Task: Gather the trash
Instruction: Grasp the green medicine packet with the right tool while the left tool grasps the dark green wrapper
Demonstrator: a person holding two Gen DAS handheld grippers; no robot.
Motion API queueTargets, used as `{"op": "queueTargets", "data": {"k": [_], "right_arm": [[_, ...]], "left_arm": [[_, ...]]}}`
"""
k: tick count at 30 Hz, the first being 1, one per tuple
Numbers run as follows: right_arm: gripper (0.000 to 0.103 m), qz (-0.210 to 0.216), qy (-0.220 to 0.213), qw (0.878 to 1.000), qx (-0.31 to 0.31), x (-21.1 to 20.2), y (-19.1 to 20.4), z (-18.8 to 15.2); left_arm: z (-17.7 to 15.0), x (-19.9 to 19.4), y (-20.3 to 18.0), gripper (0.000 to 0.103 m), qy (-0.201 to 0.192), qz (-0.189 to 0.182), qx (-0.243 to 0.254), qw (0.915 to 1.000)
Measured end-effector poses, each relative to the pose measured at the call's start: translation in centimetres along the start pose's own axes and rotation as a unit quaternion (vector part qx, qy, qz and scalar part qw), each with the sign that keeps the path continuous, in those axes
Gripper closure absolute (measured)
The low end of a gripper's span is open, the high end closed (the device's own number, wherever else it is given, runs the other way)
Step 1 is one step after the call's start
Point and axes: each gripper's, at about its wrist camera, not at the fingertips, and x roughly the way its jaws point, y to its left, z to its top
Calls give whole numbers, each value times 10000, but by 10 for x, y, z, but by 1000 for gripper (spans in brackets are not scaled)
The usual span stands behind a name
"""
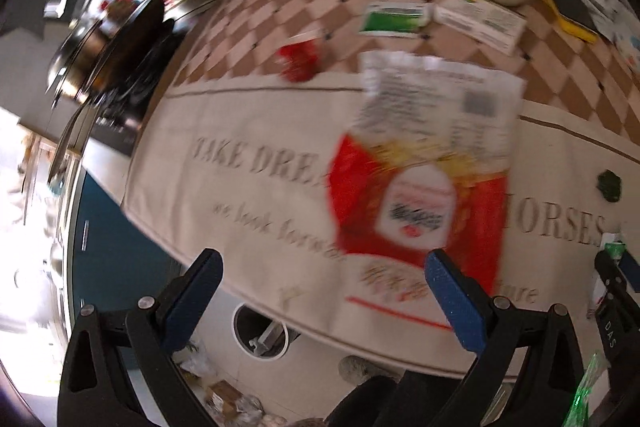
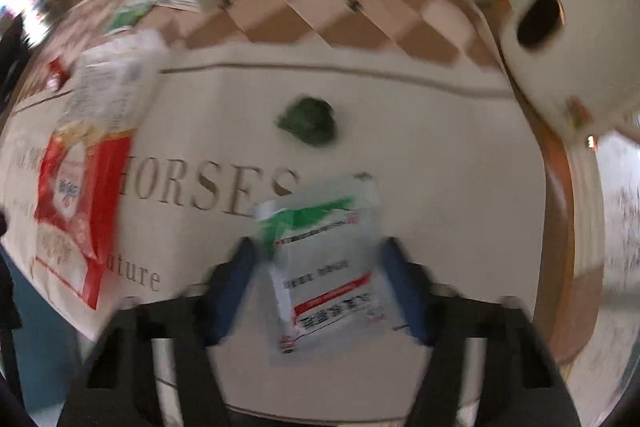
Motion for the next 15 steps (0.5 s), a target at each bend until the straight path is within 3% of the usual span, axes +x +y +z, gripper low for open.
{"op": "queueTargets", "data": {"k": [1, 3, 8, 11, 14, 15], "right_arm": [[84, 7, -60, 10000, -75, -4, 1, 1], [95, 256, -63, 9996, 57, -8, -10, 4], [96, 292, -299, 9961, 777, -23, -65, 10], [96, 154, -371, 9925, 1158, -26, -106, 13], [96, 17, -391, 9900, 1356, -20, -139, 9], [96, -12, -380, 9893, 1405, -20, -147, 9]], "left_arm": [[3, 0, -6, 0, -7, -53, 73, 10000], [9, -1, -27, 0, 0, -250, 277, 9993], [27, -4, -87, 0, 74, -1035, 798, 9914], [39, -5, -130, 1, 179, -1697, 1091, 9793], [49, -7, -175, 9, 239, -2200, 1462, 9642], [50, -6, -184, 17, 246, -2231, 1543, 9622]]}}
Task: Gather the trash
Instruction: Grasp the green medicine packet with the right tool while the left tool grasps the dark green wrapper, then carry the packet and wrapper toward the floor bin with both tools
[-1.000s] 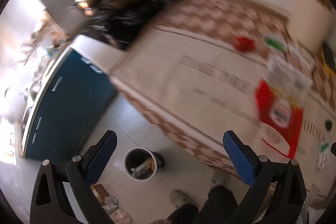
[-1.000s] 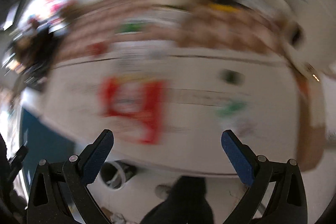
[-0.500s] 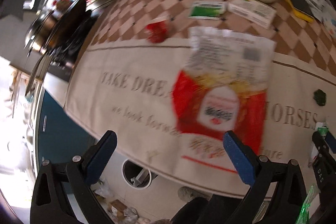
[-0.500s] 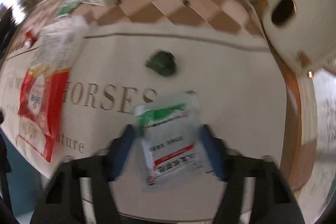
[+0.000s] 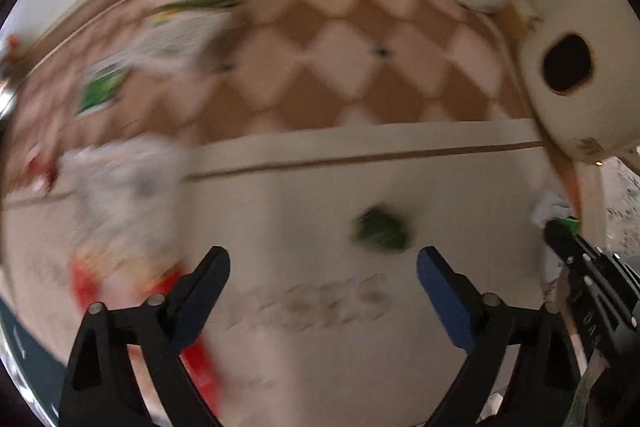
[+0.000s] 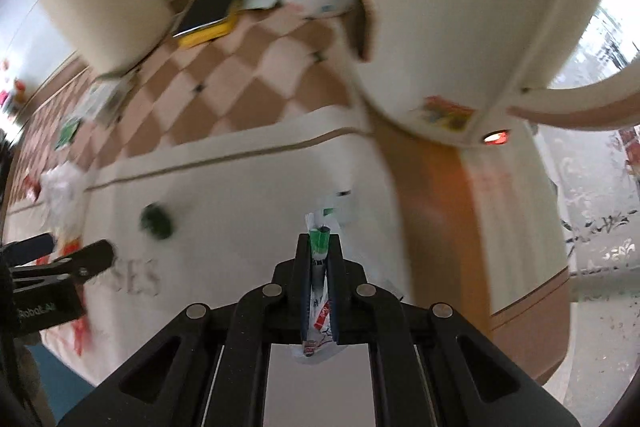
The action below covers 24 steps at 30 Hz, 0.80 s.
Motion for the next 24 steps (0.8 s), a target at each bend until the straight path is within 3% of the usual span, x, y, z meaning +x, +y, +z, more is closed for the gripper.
{"op": "queueTargets", "data": {"k": [1, 3, 4, 5, 6, 12, 17, 24], "right_arm": [[96, -14, 1, 10000, 40, 2, -8, 4], [96, -38, -27, 10000, 82, 3, -22, 6], [96, -39, -30, 9999, 96, 4, -22, 8], [96, -26, -29, 9999, 111, 3, -25, 9], [96, -20, -35, 9999, 117, 3, -32, 8], [96, 99, -44, 9999, 113, 17, -6, 15], [96, 343, -91, 9993, 72, 6, 8, 20], [96, 679, -399, 9960, -413, -33, 54, 26]], "left_arm": [[5, 7, -10, 21, 53, 23, 123, 9999], [10, 16, -21, 41, 142, 24, 241, 9996], [11, 15, -25, 44, 57, 59, 275, 9996], [12, 13, -29, 58, 17, 35, 321, 9995], [13, 11, -32, 80, -21, 46, 362, 9993], [10, -7, -35, 82, -268, 266, 329, 9987], [-4, -55, -27, 82, -986, 692, 61, 9927], [-36, -112, 45, 82, -1633, 1010, -633, 9793]]}}
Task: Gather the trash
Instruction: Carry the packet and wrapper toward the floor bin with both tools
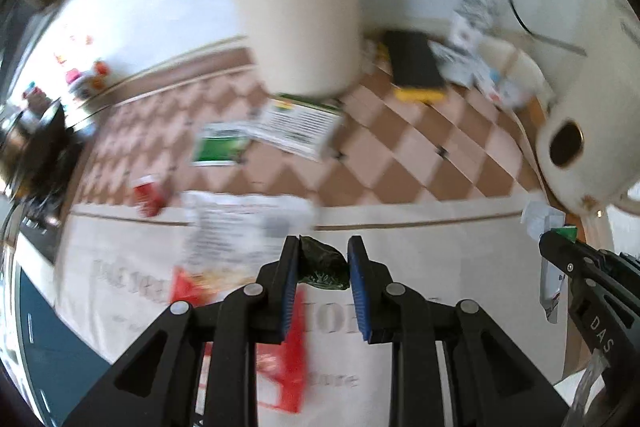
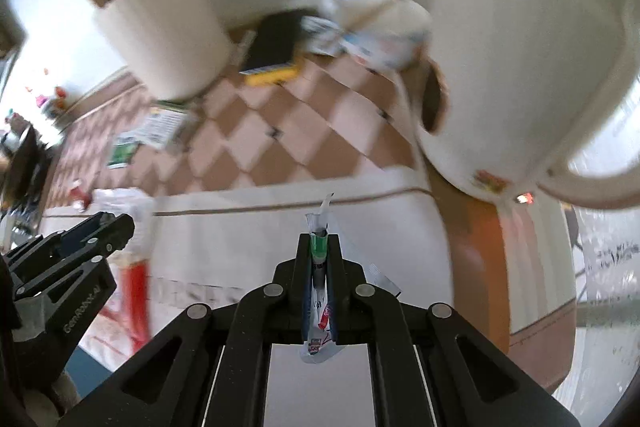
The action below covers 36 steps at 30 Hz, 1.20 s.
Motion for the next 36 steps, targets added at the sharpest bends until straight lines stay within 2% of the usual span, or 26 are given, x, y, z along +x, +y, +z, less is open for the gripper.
{"op": "queueTargets", "data": {"k": [3, 5, 9, 14, 18, 23, 28, 29, 30, 32, 33, 36], "right_arm": [[96, 218, -91, 9994, -260, -12, 31, 3], [97, 366, -121, 9982, -455, -18, 53, 3], [97, 714, -121, 9934, -895, -28, 105, -7], [97, 1256, 29, 9787, -1624, -35, 194, -39], [97, 1623, 219, 9619, -2188, -37, 267, -78], [97, 2008, 715, 9326, -2913, -27, 361, -159], [97, 2202, 1219, 8963, -3651, 1, 441, -259], [97, 2245, 1367, 8852, -3839, 14, 462, -289], [97, 2254, 1454, 8770, -3986, 25, 477, -313], [97, 2268, 1633, 8628, -4212, 52, 501, -356], [97, 2266, 1765, 8549, -4320, 72, 516, -385], [97, 2231, 2019, 8387, -4538, 123, 545, -449]], "left_arm": [[-9, -13, 52, 82, -142, 177, -385, 9990], [-19, -23, 74, 82, -195, 277, -636, 9974], [-50, -47, 133, 82, -276, 600, -1216, 9904], [-107, -74, 212, 82, -267, 1066, -2003, 9735], [-165, -89, 273, 82, -188, 1434, -2575, 9554], [-252, -91, 346, 82, 119, 1806, -3354, 9245], [-358, -62, 412, 82, 666, 2085, -4071, 8868], [-380, -54, 423, 82, 790, 2108, -4212, 8786], [-412, -40, 438, 82, 951, 2105, -4436, 8659], [-455, -17, 458, 82, 1197, 2146, -4687, 8485], [-488, 3, 470, 82, 1361, 2140, -4872, 8356], [-563, 62, 491, 82, 1723, 1912, -5294, 8084]]}}
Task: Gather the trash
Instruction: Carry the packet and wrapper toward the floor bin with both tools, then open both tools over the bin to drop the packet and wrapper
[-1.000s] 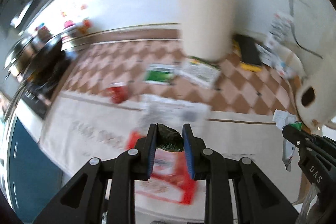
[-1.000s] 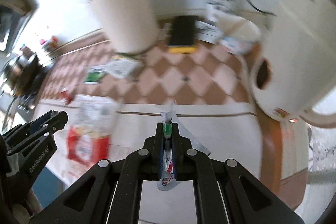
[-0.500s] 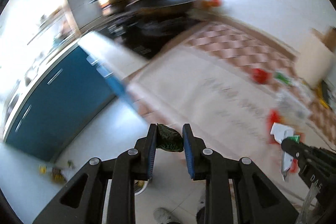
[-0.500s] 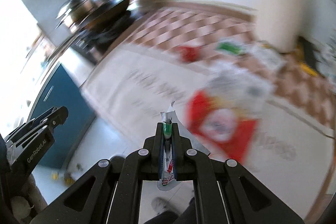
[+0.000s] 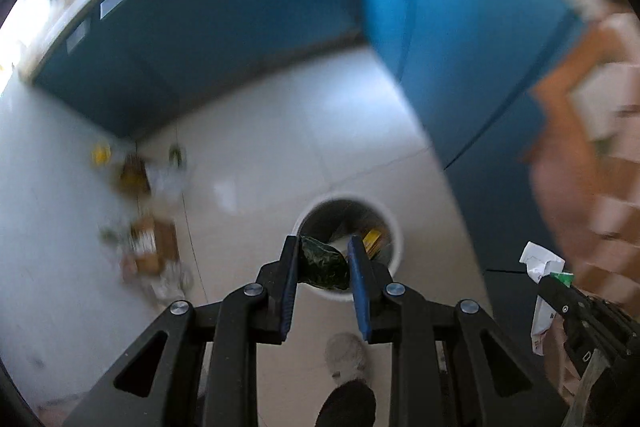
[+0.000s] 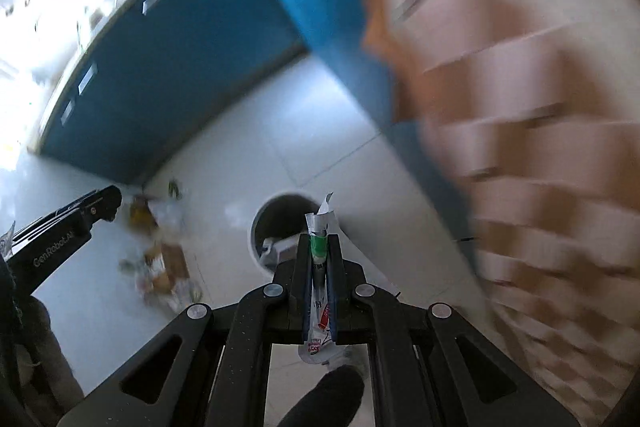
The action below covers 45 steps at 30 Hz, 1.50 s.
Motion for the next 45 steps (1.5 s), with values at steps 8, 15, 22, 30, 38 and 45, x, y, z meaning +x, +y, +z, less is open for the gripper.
{"op": "queueTargets", "data": {"k": [8, 15, 22, 30, 38, 45], "right_arm": [[97, 908, 1259, 9861, 596, 250, 16, -22], [97, 1025, 1603, 9764, 1026, 379, -8, -43], [95, 823, 1851, 9772, 639, 439, -1, -47], [38, 232, 1870, 9819, 175, 444, 7, -51], [0, -598, 1648, 9828, -585, 407, 20, -51], [0, -958, 1405, 9811, -923, 348, 37, -43]], "left_arm": [[-15, 216, 53, 82, 1382, -720, -868, 9840], [-21, 305, 55, 82, 1865, -1123, -1168, 9690], [-24, 324, 50, 79, 2001, -1162, -1071, 9669], [-31, 302, 69, 20, 1483, -430, -891, 9840], [-41, 255, 83, 0, 981, 286, -567, 9931], [-47, 189, 84, 0, 758, 461, -617, 9941]]}}
